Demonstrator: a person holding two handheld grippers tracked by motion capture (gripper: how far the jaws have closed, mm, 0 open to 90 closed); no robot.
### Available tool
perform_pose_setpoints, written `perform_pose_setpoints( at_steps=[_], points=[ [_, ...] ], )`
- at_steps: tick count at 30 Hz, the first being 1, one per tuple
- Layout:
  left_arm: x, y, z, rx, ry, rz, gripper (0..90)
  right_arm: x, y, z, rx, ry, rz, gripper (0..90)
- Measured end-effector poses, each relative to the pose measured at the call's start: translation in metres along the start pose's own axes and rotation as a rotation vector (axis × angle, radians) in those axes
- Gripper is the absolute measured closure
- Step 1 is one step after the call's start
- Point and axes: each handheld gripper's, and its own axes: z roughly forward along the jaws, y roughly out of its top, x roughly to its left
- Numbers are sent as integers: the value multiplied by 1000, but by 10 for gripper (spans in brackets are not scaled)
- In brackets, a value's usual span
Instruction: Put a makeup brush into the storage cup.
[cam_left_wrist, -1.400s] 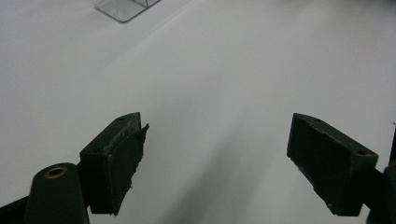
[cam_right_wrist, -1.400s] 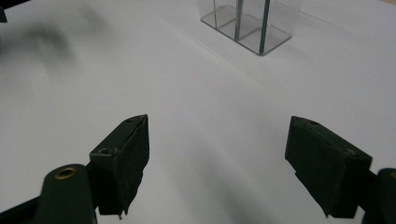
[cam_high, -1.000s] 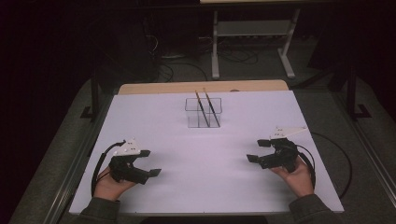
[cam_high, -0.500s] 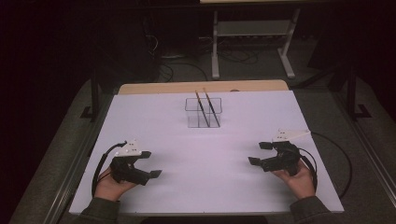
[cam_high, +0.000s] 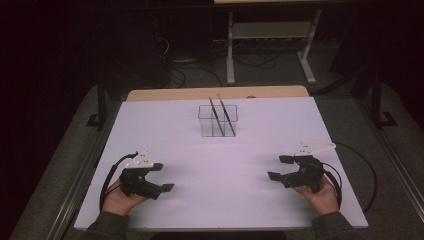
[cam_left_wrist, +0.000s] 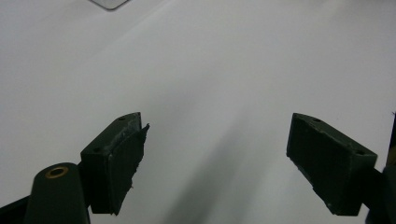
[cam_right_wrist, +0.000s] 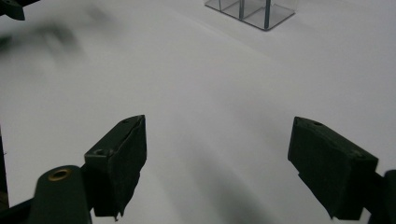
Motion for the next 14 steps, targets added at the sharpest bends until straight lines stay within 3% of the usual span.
perform_pose_setpoints(
  at_steps=[14],
  points=[
    [-2, 1, 2, 17, -6, 13, 182, 2, -4, -3, -10, 4, -9, 186]
  ],
)
